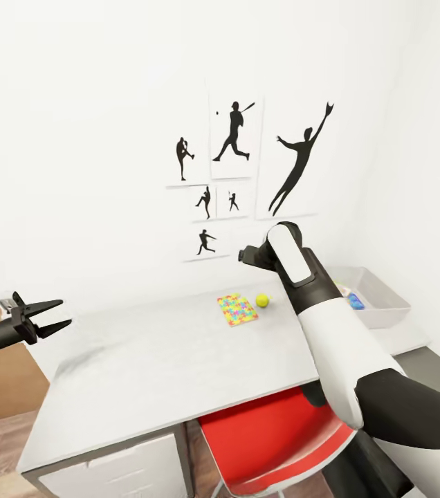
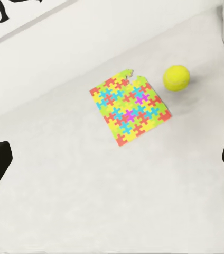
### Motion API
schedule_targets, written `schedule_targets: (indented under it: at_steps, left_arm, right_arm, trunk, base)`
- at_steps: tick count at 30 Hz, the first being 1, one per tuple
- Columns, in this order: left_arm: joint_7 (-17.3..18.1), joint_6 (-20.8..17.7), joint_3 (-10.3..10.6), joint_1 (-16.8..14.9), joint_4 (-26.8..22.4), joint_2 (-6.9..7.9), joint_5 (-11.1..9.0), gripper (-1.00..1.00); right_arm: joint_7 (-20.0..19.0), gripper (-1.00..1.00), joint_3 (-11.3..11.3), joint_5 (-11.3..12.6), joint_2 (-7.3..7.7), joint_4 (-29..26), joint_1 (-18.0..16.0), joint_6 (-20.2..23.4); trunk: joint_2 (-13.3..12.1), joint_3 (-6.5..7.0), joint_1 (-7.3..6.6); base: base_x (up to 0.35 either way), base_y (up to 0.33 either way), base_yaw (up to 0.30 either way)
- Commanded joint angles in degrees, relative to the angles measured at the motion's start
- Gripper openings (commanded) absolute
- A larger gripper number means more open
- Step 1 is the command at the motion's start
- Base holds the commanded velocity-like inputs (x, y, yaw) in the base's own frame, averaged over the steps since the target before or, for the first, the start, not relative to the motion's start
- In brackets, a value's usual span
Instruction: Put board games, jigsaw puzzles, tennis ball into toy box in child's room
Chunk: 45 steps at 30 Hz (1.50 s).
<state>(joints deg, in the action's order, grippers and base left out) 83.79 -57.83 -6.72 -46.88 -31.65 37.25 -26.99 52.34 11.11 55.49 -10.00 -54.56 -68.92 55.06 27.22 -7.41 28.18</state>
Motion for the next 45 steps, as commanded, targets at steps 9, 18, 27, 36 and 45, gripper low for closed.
schedule_targets:
  at_steps: [9,18,27,36,45]
  left_arm:
    - [0.1,-0.2,0.0,-0.1,0.0,-0.01,-0.1,1.00]
    - [0.1,-0.2,0.0,-0.1,0.0,0.01,-0.1,1.00]
    - [0.1,-0.1,0.0,-0.1,0.0,-0.04,-0.1,1.00]
    - [0.1,0.3,0.0,-0.1,0.0,-0.07,-0.1,1.00]
    - [0.1,0.4,0.0,-0.1,0.0,-0.07,-0.1,1.00]
  right_arm:
    - [0.6,1.00,0.0,0.5,0.00,0.0,-0.1,0.1]
    - [0.5,1.00,0.0,0.4,0.00,0.1,0.0,0.1]
    - [0.5,1.00,0.1,0.4,0.00,0.2,0.0,0.0]
    - [0.5,1.00,0.1,0.3,0.00,0.2,0.0,0.1]
    - [0.6,1.00,0.1,0.1,0.00,0.2,0.0,0.1]
  trunk:
    - [0.1,-0.15,0.02]
    - [0.1,-0.16,0.02]
    - [0.1,-0.17,0.02]
    - [0.1,-0.51,0.02]
    - [0.1,-1.04,0.02]
  base:
    - [-0.022,0.026,0.252]
    - [0.000,0.020,0.017]
    - [0.000,0.085,0.000]
    - [0.038,0.091,0.000]
    - [0.071,0.033,0.000]
